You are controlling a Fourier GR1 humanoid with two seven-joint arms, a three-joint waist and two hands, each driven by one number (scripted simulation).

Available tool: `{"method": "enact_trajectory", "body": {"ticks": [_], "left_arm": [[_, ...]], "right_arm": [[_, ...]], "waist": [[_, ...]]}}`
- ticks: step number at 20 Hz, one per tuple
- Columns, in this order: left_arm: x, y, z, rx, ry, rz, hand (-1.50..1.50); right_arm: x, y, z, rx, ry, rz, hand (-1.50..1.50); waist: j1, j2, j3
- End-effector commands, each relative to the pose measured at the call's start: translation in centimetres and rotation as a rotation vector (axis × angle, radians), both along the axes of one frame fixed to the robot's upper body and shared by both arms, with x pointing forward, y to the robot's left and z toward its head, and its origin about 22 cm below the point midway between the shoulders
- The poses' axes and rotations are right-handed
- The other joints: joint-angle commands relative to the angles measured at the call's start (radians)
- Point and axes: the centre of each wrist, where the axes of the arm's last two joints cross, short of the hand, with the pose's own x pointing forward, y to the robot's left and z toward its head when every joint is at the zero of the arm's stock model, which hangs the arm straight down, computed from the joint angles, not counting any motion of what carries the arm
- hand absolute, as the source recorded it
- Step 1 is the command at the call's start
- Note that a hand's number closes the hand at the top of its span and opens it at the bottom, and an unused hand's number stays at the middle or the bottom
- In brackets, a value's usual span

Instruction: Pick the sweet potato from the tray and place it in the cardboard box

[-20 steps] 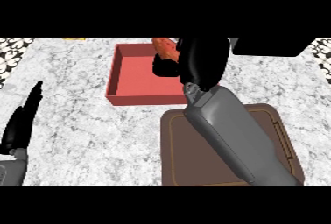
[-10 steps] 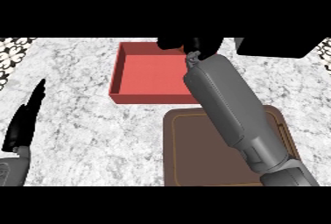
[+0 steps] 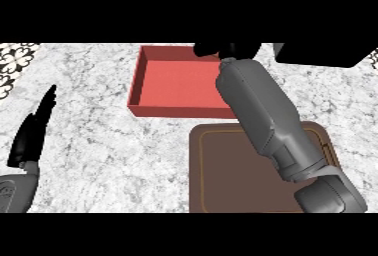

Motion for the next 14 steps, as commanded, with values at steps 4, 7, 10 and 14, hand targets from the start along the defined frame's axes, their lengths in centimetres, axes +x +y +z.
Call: {"method": "enact_trajectory", "body": {"ticks": [4,7,10,14], "left_arm": [[0.8,0.2,0.9,0.01,-0.018,-0.008,0.0],[0.9,-0.8,0.9,-0.018,-0.005,-0.019,0.0],[0.2,-1.1,-0.4,0.005,-0.006,-0.017,0.0],[-0.2,0.5,-0.2,-0.006,0.007,-0.004,0.0]], "right_arm": [[0.6,-1.2,-2.2,0.127,-0.006,-0.037,-1.5],[0.7,-1.1,-2.3,0.135,-0.1,-0.043,-1.5],[0.7,-1.1,-2.3,0.111,-0.215,-0.023,-1.5],[0.9,-0.9,-0.9,0.156,-0.368,-0.063,-1.5]], "waist": [[0.005,0.006,0.001],[0.015,0.005,0.001],[0.015,0.004,0.001],[-0.001,-0.004,0.001]]}}
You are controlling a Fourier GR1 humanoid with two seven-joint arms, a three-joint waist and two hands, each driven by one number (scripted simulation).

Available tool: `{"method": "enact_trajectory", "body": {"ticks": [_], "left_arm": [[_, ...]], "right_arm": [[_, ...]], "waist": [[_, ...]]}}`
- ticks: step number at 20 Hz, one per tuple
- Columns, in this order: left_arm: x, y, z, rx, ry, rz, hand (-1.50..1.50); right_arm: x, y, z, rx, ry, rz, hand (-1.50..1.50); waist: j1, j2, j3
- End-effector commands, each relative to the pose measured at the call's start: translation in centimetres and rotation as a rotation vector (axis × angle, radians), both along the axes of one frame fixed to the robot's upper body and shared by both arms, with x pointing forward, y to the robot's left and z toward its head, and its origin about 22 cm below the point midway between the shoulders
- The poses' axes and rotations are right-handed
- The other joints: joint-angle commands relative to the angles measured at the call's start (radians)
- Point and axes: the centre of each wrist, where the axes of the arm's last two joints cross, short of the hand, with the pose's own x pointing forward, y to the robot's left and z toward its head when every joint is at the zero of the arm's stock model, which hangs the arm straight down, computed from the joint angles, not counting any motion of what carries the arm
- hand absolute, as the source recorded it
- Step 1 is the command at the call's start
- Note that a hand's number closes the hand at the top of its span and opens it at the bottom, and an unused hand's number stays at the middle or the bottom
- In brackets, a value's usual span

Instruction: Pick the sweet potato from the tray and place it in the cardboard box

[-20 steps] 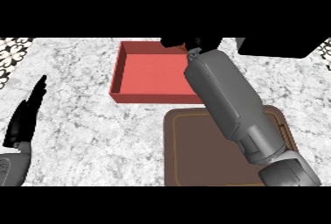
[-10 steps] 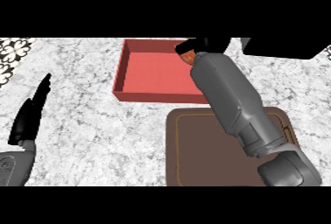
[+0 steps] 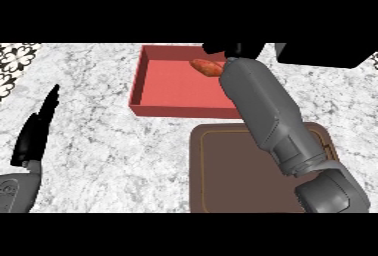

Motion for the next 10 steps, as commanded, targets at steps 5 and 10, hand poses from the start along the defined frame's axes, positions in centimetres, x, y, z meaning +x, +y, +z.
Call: {"method": "enact_trajectory", "body": {"ticks": [5,10], "left_arm": [[0.1,0.8,0.7,0.004,0.006,0.047,0.0],[-1.7,1.6,0.1,0.006,0.03,0.082,0.0]], "right_arm": [[-0.1,-0.8,0.0,0.124,-0.255,-0.081,-1.5],[-0.5,-1.0,0.5,0.189,-0.308,-0.063,-1.5]], "waist": [[-0.051,-0.017,0.001],[-0.076,-0.037,0.0]]}}
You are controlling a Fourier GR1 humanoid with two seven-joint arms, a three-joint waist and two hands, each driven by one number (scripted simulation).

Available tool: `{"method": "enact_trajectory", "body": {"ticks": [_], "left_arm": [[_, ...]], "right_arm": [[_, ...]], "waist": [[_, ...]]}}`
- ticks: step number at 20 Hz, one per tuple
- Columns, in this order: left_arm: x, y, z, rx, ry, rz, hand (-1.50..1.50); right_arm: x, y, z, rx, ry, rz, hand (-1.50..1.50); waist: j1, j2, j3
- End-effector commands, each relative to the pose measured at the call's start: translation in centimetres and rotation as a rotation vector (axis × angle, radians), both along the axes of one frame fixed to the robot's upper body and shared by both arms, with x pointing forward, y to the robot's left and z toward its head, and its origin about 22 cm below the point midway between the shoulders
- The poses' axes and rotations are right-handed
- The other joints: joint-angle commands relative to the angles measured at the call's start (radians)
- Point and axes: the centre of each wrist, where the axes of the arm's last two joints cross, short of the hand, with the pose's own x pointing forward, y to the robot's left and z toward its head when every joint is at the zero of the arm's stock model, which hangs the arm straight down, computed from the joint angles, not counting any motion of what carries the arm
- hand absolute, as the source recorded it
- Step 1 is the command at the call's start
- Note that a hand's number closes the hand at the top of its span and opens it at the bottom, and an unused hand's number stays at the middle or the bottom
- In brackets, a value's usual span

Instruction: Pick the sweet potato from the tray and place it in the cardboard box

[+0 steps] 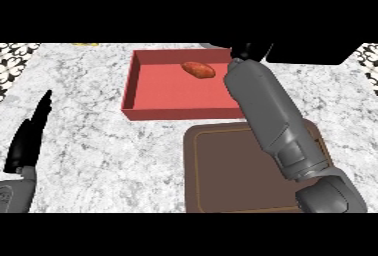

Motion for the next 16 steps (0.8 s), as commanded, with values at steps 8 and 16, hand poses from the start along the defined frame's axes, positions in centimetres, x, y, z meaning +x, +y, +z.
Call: {"method": "enact_trajectory", "body": {"ticks": [8,16], "left_arm": [[-3.5,4.0,-0.6,0.006,0.031,0.094,0.0],[-3.3,4.4,-0.4,-0.003,0.039,0.102,0.0]], "right_arm": [[-4.5,-3.3,-4.4,0.092,-0.029,-0.052,-1.5],[-11.9,-8.9,-4.9,0.062,0.037,0.001,-1.5]], "waist": [[-0.081,-0.033,-0.002],[-0.105,-0.034,-0.002]]}}
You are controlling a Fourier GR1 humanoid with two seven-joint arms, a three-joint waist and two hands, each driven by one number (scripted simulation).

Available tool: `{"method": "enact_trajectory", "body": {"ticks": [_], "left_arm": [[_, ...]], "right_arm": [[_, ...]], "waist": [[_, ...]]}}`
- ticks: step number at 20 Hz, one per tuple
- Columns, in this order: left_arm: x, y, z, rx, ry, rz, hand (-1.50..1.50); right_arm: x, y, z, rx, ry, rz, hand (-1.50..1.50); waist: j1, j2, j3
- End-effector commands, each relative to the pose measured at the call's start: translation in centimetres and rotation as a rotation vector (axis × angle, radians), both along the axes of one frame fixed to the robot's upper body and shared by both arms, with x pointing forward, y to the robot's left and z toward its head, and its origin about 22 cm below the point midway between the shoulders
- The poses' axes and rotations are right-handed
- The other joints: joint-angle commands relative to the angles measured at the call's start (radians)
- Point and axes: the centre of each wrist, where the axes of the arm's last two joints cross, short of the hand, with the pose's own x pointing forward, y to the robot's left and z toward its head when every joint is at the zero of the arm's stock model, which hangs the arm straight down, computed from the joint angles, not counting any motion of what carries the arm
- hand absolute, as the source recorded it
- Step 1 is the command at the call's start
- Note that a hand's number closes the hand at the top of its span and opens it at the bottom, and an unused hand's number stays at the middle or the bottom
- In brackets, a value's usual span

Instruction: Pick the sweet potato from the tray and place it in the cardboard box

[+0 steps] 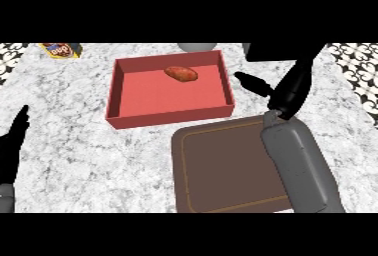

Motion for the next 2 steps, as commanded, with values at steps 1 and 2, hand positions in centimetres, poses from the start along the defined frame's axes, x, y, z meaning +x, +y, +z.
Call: {"method": "enact_trajectory", "body": {"ticks": [1,2], "left_arm": [[-0.8,0.3,-1.2,-0.009,0.022,0.016,0.0],[0.2,0.2,0.4,0.001,-0.01,0.011,0.0]], "right_arm": [[-4.6,-1.6,0.5,-0.018,0.06,0.067,-1.5],[-5.8,-2.0,0.6,-0.03,0.077,0.068,-1.5]], "waist": [[-0.013,-0.002,-0.001],[-0.009,0.0,-0.001]]}}
